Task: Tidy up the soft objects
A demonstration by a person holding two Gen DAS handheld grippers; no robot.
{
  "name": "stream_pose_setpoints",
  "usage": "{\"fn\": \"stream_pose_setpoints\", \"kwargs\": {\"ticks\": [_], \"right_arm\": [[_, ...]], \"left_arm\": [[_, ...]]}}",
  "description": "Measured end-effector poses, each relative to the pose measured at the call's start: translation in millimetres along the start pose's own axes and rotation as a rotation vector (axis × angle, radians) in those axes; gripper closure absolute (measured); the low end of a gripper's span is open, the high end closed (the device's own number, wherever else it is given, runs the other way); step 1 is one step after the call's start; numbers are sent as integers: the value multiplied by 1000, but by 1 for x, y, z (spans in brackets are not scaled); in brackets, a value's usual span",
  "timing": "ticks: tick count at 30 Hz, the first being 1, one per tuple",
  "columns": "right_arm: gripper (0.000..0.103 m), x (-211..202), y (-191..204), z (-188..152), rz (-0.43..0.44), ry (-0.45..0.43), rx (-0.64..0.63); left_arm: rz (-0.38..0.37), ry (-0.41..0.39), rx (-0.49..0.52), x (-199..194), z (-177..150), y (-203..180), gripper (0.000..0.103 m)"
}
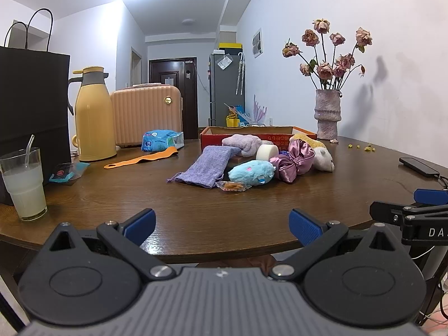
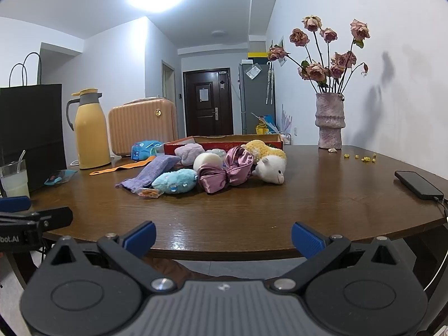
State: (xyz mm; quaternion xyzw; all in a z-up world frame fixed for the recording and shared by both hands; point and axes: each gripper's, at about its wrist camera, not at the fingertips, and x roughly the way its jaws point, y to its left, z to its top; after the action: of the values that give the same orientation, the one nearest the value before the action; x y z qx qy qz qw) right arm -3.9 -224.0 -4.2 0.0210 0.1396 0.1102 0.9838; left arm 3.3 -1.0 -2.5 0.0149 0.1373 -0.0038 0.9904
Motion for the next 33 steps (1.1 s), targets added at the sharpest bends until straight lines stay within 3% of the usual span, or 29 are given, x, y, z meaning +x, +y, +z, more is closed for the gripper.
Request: {"fn": "stream_pose_setpoints", "kwargs": {"ticks": [30, 33], "right_arm": [[0, 3, -2, -2, 5, 13, 16], [0, 8, -5, 2, 16, 12, 12]], "left_arm": [[-14, -4, 12, 2, -5, -7, 0], [32, -45, 48, 10, -6, -11, 0]]}}
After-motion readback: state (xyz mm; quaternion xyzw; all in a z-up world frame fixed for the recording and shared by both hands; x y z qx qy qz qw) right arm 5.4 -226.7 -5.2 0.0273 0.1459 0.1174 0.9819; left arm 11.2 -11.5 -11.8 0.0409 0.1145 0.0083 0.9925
